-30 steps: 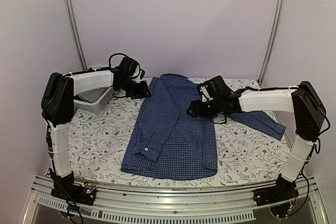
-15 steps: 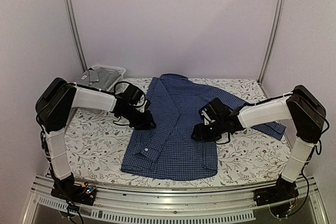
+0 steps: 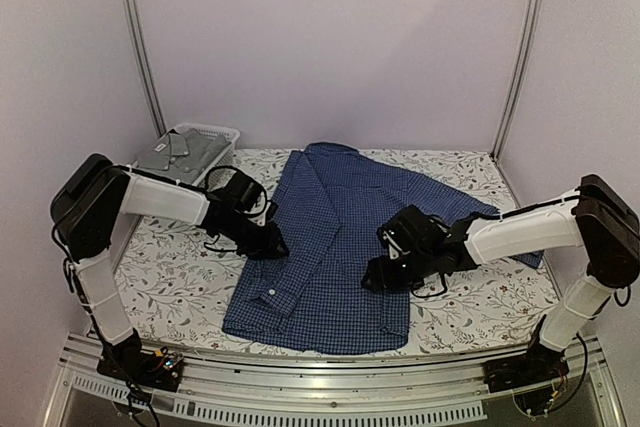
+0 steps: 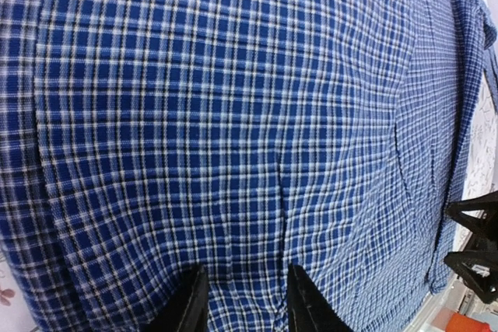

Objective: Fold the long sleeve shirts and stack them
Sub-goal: Adjust the 1/3-folded shirt at the center of the board, then pick up the sleeve from the corner of the board.

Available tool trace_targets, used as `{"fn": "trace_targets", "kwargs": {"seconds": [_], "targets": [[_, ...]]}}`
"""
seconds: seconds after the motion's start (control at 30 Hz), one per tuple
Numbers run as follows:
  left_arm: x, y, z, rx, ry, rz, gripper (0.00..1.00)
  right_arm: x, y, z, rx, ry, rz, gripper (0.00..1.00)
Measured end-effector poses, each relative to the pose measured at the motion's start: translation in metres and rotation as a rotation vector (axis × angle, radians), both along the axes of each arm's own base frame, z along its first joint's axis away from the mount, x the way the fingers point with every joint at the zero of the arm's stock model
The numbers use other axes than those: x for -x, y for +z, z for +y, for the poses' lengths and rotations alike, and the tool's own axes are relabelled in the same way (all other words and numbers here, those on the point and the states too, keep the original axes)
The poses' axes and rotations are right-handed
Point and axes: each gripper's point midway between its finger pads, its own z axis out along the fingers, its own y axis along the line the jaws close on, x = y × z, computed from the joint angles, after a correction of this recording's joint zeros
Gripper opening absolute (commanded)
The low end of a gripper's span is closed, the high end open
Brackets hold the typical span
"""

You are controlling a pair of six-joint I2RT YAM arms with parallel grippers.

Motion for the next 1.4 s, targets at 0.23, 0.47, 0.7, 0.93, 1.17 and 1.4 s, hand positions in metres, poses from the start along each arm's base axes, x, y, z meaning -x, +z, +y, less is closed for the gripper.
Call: {"fn": "trace_targets", "kwargs": {"seconds": [0.23,0.47,0.7,0.93,1.17,1.4], "targets": [[-0.001,0.006,-0.002,-0.028,-0.012,0.0,0.38,-0.053,0.049,-0.049,-0.028,-0.195,-0.12,0.66],[-0.014,0.058,-0.02,0.017,-0.064,-0.108,0.54,-0.094,0.076,-0.122,0.035,-0.432,-0.218,0.69],[-0.017,0.122,-0.031,0.119,-0.104,-0.231,0.81,-0.103,0.07,-0.205,0.129,-0.666,-0.216,0.7],[-0.011,0.155,-0.031,0.171,-0.127,-0.292,0.95,-0.094,0.056,-0.291,0.196,-0.895,-0.165,0.75],[0.0,0.167,-0.03,0.205,-0.145,-0.305,0.95,-0.088,0.051,-0.352,0.21,-1.067,-0.124,0.77],[0.005,0.172,-0.029,0.22,-0.166,-0.314,0.95,-0.085,0.031,-0.388,0.209,-1.161,-0.052,0.78]]}}
